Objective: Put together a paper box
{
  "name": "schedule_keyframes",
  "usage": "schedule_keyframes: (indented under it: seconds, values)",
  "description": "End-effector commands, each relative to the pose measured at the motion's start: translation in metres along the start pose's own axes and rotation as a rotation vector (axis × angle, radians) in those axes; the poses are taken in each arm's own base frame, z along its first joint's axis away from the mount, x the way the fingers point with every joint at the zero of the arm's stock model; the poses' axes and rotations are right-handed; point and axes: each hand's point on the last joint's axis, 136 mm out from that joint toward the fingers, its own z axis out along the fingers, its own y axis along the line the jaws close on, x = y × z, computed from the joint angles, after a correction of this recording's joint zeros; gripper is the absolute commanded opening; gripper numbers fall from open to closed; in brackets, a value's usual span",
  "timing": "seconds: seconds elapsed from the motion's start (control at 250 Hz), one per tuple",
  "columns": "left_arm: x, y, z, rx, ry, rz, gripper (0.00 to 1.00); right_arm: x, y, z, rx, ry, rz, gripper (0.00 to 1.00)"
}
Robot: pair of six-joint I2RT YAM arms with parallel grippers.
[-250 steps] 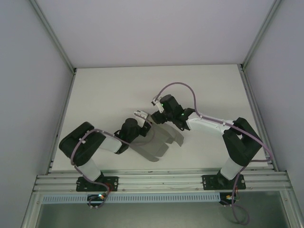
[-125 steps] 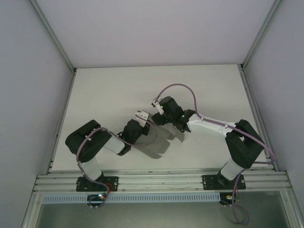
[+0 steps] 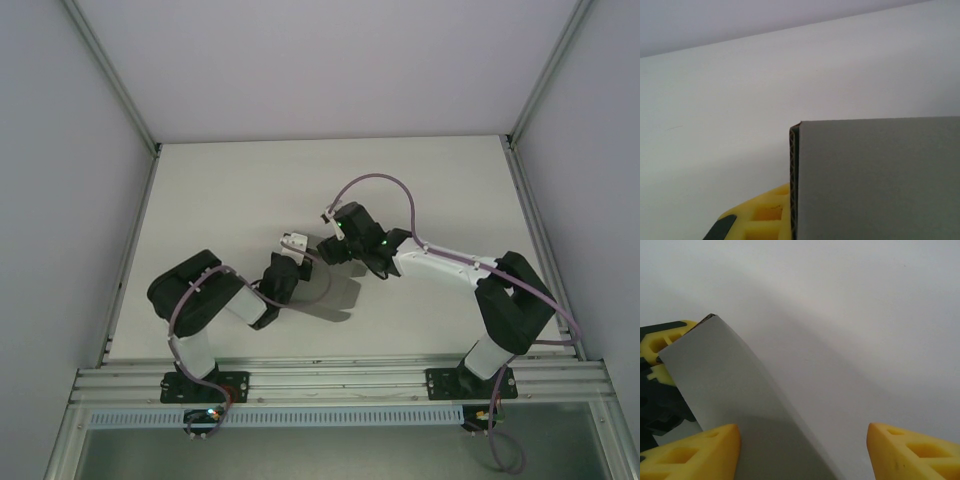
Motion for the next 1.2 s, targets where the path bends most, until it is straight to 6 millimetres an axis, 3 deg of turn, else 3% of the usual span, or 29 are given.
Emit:
schedule_keyframes:
  seconds: [0.0, 0.092, 0.168, 0.244, 0.387, 0.563, 0.719, 0.847, 1.01, 1.194]
  values:
    - [-0.009, 0.005, -0.008, -0.005, 0.004, 0.01, 0.0, 0.006, -0.023, -0.021, 0.081, 0.046, 0.012, 0.73]
    - [-0.021, 0.011, -0.013, -0.036, 0.016, -0.05, 0.0, -0.018, -0.037, -0.051, 0.089, -0.067, 0.051, 0.81]
    - [-0.028, 0.013, -0.015, -0.047, 0.064, -0.063, 0.0, -0.026, -0.045, -0.075, 0.075, -0.139, 0.073, 0.87]
    - [-0.038, 0.009, -0.019, -0.026, 0.074, -0.073, 0.0, -0.026, -0.052, -0.095, 0.079, -0.189, 0.076, 0.97]
    - [-0.053, 0.008, -0.028, 0.001, 0.064, -0.1, 0.0, -0.013, -0.065, -0.111, 0.114, -0.201, 0.089, 0.97]
    - [-0.063, 0.009, -0.036, 0.014, 0.052, -0.128, 0.0, 0.012, -0.068, -0.102, 0.107, -0.125, 0.115, 0.97]
    - [-0.066, 0.016, -0.036, -0.013, 0.062, -0.148, 0.0, 0.017, -0.069, -0.089, 0.102, -0.101, 0.113, 0.97]
    - [-0.071, 0.003, -0.037, 0.075, 0.047, -0.161, 0.0, 0.003, -0.06, -0.074, 0.051, -0.15, 0.102, 0.96]
    - [-0.069, -0.001, -0.034, 0.091, 0.039, -0.222, 0.0, -0.032, -0.041, -0.066, -0.077, -0.305, 0.183, 0.96]
    - [-0.073, -0.013, -0.033, 0.154, 0.028, -0.268, 0.0, -0.057, -0.046, -0.07, -0.117, -0.537, 0.36, 0.96]
